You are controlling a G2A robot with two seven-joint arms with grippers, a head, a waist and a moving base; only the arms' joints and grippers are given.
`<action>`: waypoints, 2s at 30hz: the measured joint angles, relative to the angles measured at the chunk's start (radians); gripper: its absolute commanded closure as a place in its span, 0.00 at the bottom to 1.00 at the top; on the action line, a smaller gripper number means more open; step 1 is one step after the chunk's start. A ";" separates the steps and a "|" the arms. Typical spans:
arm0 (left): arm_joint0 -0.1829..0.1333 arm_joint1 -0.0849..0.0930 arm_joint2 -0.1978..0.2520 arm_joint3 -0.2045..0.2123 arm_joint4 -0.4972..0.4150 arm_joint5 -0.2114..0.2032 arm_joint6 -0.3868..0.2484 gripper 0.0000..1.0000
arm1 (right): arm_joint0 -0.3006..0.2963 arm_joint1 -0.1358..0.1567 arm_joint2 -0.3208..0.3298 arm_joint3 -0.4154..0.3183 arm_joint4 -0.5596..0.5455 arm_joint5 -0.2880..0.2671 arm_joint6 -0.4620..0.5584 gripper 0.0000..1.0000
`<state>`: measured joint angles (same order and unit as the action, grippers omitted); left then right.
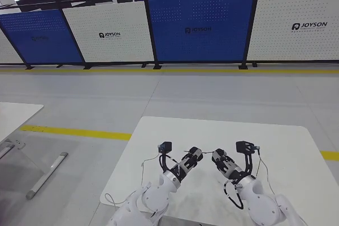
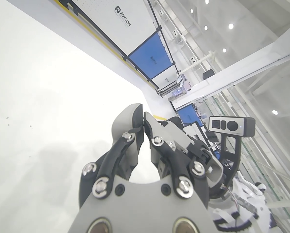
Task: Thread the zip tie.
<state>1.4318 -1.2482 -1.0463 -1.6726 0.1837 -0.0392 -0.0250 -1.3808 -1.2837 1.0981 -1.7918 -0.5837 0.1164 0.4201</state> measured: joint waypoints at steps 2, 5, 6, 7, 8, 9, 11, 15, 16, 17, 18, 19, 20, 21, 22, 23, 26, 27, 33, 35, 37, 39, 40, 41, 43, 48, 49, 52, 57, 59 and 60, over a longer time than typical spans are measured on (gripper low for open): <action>0.002 0.000 -0.001 -0.003 -0.004 -0.007 -0.006 1.00 | 0.001 0.000 0.001 -0.001 0.004 -0.003 0.004 1.00; 0.003 0.000 -0.002 -0.006 -0.004 -0.015 -0.013 1.00 | 0.002 0.000 0.003 0.000 0.013 -0.009 0.010 1.00; 0.004 0.000 -0.003 -0.007 -0.003 -0.017 -0.014 1.00 | 0.002 0.000 0.004 0.000 0.014 -0.010 0.012 1.00; 0.005 0.001 -0.004 -0.007 -0.003 -0.017 -0.013 1.00 | 0.003 0.000 0.004 0.001 0.013 -0.011 0.013 1.00; 0.005 0.001 -0.005 -0.008 -0.003 -0.017 -0.012 1.00 | 0.003 0.000 0.004 0.001 0.013 -0.011 0.014 1.00; 0.005 0.000 -0.006 -0.008 -0.002 -0.017 -0.011 1.00 | 0.003 0.000 0.004 0.001 0.013 -0.011 0.015 1.00; 0.006 0.000 -0.006 -0.008 -0.002 -0.019 -0.011 1.00 | 0.002 0.000 0.005 0.001 0.012 -0.011 0.016 1.00; 0.007 0.000 -0.007 -0.009 0.001 -0.022 -0.012 1.00 | 0.002 0.000 0.006 0.003 0.013 -0.012 0.018 0.82; 0.006 0.000 -0.007 -0.009 0.001 -0.022 -0.011 1.00 | 0.002 0.000 0.006 0.003 0.013 -0.013 0.018 0.79; 0.006 -0.001 -0.007 -0.009 0.002 -0.023 -0.009 1.00 | 0.003 0.000 0.007 0.003 0.014 -0.014 0.018 0.80; 0.006 -0.001 -0.007 -0.008 0.004 -0.023 -0.007 1.00 | 0.003 0.000 0.007 0.004 0.015 -0.015 0.015 0.80; 0.005 -0.001 -0.007 -0.007 0.005 -0.023 -0.006 1.00 | 0.002 0.000 0.007 0.004 0.015 -0.015 0.013 0.80; 0.005 -0.001 -0.007 -0.006 0.007 -0.023 -0.005 1.00 | 0.002 0.000 0.007 0.004 0.015 -0.015 0.011 0.80; 0.005 -0.002 -0.006 -0.003 0.009 -0.022 -0.004 1.00 | 0.002 -0.001 0.007 0.004 0.015 -0.015 0.010 0.81; 0.004 -0.002 -0.006 -0.002 0.011 -0.022 -0.003 1.00 | 0.001 -0.001 0.007 0.004 0.015 -0.015 0.009 0.81; 0.004 -0.002 -0.006 0.000 0.011 -0.022 -0.002 1.00 | 0.000 -0.001 0.007 0.003 0.015 -0.015 0.009 0.83; 0.003 -0.003 -0.004 0.003 0.013 -0.022 0.002 1.00 | -0.003 0.000 0.008 0.002 0.014 -0.015 0.006 1.00; 0.004 -0.004 -0.003 0.003 0.013 -0.022 0.003 1.00 | -0.005 0.000 0.009 0.001 0.014 -0.015 0.005 1.00; 0.007 -0.005 -0.003 0.003 0.010 -0.026 0.008 1.00 | -0.010 0.000 0.010 -0.001 0.008 -0.016 0.002 1.00; 0.008 -0.006 -0.001 0.000 0.005 -0.035 0.004 1.00 | -0.011 0.000 0.010 -0.002 0.006 -0.017 0.003 1.00; 0.009 -0.006 0.002 -0.004 0.003 -0.049 -0.007 1.00 | -0.010 0.000 0.009 -0.003 0.004 -0.018 0.006 1.00; 0.011 -0.005 0.003 -0.006 0.009 -0.059 -0.013 1.00 | -0.008 0.000 0.008 -0.003 0.003 -0.018 0.008 1.00; 0.011 -0.005 0.002 -0.006 0.013 -0.059 -0.012 1.00 | -0.007 0.000 0.008 -0.003 0.003 -0.018 0.009 1.00; 0.011 -0.005 0.000 -0.006 0.017 -0.057 -0.009 1.00 | -0.007 0.000 0.008 -0.003 0.003 -0.017 0.009 1.00; 0.010 -0.004 -0.002 -0.004 0.032 -0.049 0.001 1.00 | -0.005 0.000 0.008 -0.004 0.004 -0.017 0.010 1.00; 0.009 -0.003 -0.002 -0.002 0.065 -0.036 -0.004 1.00 | -0.006 0.000 0.009 -0.005 -0.001 -0.015 0.008 1.00; 0.009 -0.003 -0.002 -0.001 0.070 -0.035 -0.005 1.00 | -0.006 -0.001 0.009 -0.006 -0.003 -0.014 0.008 1.00; 0.007 -0.003 0.000 -0.001 0.078 -0.030 -0.009 0.85 | -0.005 -0.001 0.008 -0.006 -0.006 -0.013 0.005 1.00; 0.002 -0.005 0.004 0.000 0.086 -0.014 -0.014 0.75 | -0.001 -0.002 0.009 -0.006 -0.006 -0.012 0.003 1.00; 0.000 -0.005 0.005 -0.001 0.087 -0.012 -0.015 0.75 | 0.000 -0.002 0.009 -0.006 -0.006 -0.011 0.003 1.00; -0.001 -0.005 0.006 -0.001 0.088 -0.011 -0.017 0.76 | 0.000 -0.002 0.009 -0.006 -0.006 -0.011 0.004 1.00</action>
<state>1.4312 -1.2535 -1.0405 -1.6740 0.2715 -0.0504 -0.0417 -1.3803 -1.2855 1.1076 -1.7977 -0.5895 0.1050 0.4236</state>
